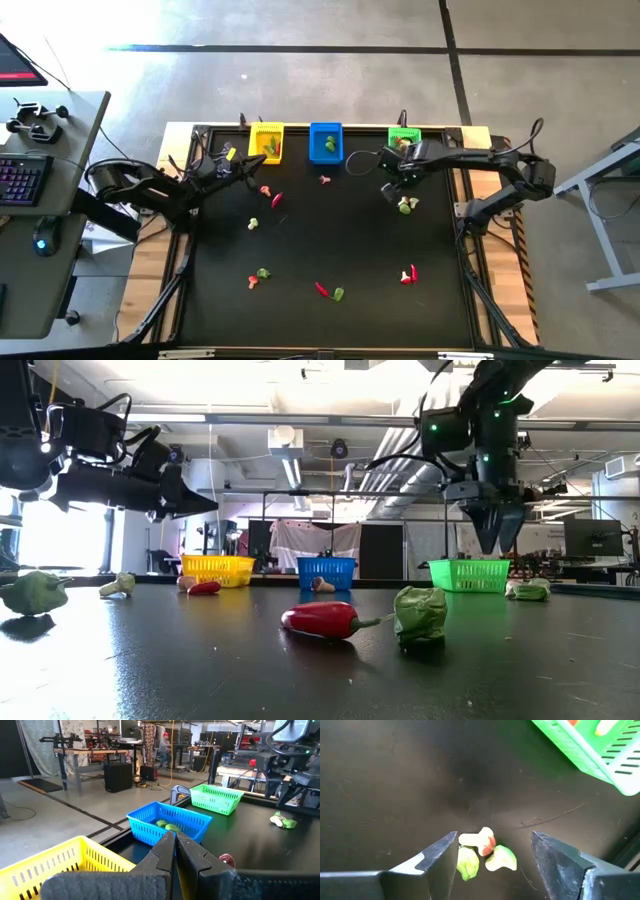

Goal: Sort produce into baskets
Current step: Put the brown mushroom into the green bin

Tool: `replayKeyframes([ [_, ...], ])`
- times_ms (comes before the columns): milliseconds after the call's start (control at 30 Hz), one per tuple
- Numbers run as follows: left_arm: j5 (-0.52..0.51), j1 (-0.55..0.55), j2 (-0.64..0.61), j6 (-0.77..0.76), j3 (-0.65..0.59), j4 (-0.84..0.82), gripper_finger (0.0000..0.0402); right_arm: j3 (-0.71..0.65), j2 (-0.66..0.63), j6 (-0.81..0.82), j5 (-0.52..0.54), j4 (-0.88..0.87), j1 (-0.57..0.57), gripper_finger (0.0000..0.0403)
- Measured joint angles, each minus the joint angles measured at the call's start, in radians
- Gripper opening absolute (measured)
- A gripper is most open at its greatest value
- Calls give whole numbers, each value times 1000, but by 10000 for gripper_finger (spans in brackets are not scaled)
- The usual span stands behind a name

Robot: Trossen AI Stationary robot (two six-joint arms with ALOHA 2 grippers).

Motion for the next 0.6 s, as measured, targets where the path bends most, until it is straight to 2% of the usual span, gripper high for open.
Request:
replayKeyframes([
  [233, 5, 0, 0, 43, 0, 5, 1, 0, 6, 2, -18, 8, -19, 240],
  [467, 5, 0, 0, 42, 0, 5, 1, -22, 73, 7, -33, 30, -13, 240],
  [600, 5, 0, 0, 42, 0, 5, 1, -62, 85, 0, -81, 34, -14, 231],
])
